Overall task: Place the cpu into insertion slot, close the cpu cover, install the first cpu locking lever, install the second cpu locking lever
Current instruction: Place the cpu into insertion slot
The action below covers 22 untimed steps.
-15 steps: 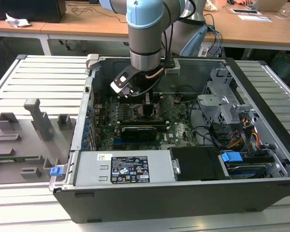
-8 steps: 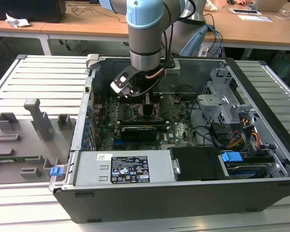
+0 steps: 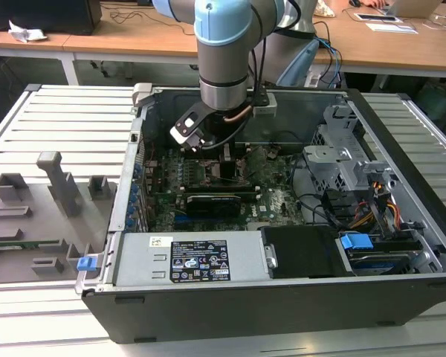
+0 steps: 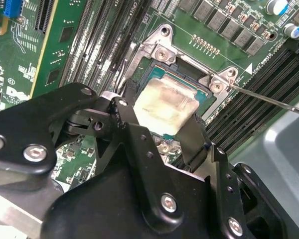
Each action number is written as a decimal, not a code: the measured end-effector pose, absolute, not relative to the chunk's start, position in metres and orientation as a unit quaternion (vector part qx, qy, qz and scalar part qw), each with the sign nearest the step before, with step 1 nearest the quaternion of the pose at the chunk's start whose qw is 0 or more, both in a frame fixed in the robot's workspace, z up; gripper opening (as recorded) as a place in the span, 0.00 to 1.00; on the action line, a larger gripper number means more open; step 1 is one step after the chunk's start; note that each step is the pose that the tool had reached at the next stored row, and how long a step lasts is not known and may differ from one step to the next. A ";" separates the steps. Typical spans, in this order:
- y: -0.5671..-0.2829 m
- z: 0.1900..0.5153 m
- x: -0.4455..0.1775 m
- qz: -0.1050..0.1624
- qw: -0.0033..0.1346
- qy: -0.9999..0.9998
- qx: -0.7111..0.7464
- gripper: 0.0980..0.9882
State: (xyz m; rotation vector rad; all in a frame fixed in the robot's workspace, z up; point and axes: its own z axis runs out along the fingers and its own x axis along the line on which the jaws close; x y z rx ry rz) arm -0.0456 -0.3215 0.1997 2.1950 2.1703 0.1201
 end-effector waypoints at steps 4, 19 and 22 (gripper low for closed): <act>-0.321 0.200 -0.046 0.039 0.026 0.702 0.710 0.58; -0.320 0.212 -0.044 0.034 0.020 0.702 0.711 0.49; -0.320 0.213 -0.044 0.033 0.019 0.702 0.711 0.28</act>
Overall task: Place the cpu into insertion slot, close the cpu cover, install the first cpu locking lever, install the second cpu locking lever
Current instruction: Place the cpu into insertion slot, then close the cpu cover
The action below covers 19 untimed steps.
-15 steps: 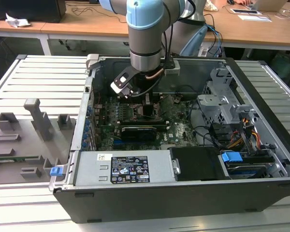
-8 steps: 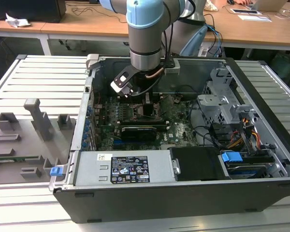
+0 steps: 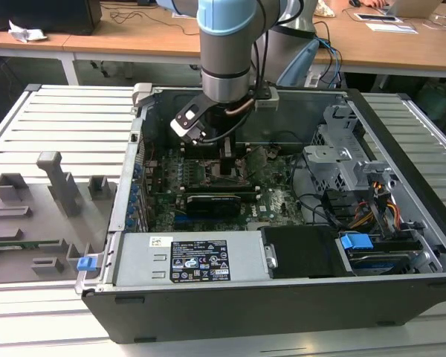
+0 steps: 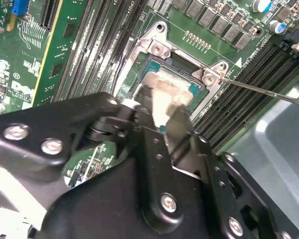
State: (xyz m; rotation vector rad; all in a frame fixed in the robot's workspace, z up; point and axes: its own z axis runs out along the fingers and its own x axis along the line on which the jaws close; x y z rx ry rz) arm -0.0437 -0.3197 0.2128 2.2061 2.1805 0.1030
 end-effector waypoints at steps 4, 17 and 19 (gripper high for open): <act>-0.320 0.215 -0.044 0.033 0.019 0.702 0.711 0.08; -0.320 0.222 -0.044 0.033 0.019 0.702 0.711 0.01; -0.320 0.227 -0.044 0.033 0.019 0.702 0.711 0.01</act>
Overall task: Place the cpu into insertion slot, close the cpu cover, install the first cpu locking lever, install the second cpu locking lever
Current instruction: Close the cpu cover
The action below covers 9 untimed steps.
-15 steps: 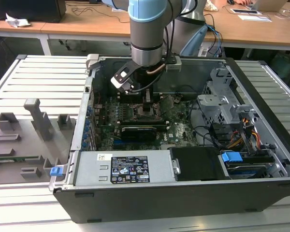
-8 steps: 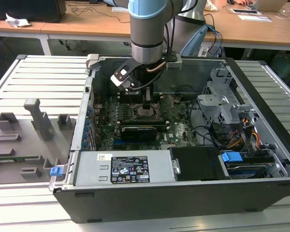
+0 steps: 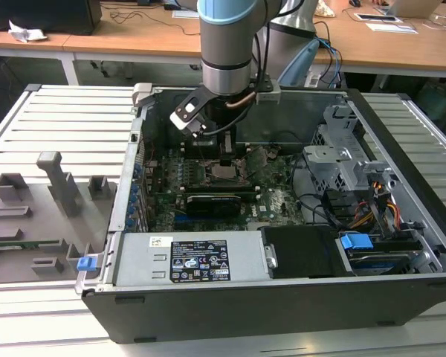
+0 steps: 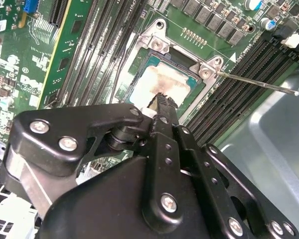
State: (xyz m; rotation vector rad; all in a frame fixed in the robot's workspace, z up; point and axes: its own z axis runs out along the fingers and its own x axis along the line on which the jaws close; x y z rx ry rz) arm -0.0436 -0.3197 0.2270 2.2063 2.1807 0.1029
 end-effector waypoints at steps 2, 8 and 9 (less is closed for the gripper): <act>-0.320 0.230 -0.044 0.033 0.019 0.702 0.711 0.01; -0.320 0.236 -0.044 0.033 0.019 0.702 0.711 0.01; -0.320 0.238 -0.044 0.033 0.019 0.702 0.711 0.01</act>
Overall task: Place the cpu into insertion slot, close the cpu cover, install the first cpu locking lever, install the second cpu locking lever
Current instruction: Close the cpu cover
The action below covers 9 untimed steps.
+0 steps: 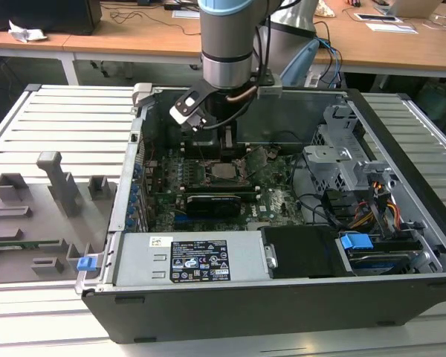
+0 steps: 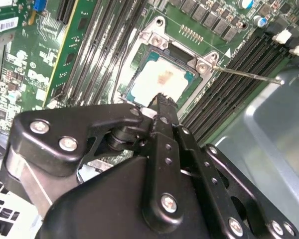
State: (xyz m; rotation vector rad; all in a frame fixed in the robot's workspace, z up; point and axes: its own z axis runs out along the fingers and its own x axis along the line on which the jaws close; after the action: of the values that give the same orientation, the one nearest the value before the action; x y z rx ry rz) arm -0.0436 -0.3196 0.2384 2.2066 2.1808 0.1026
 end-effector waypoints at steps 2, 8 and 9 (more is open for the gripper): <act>-0.320 0.241 -0.044 0.033 0.018 0.702 0.711 0.01; -0.320 0.248 -0.044 0.033 0.018 0.702 0.711 0.01; -0.320 0.249 -0.044 0.033 0.018 0.702 0.711 0.01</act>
State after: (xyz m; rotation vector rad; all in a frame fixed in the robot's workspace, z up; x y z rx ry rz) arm -0.0436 -0.3196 0.2489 2.2071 2.1811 0.1033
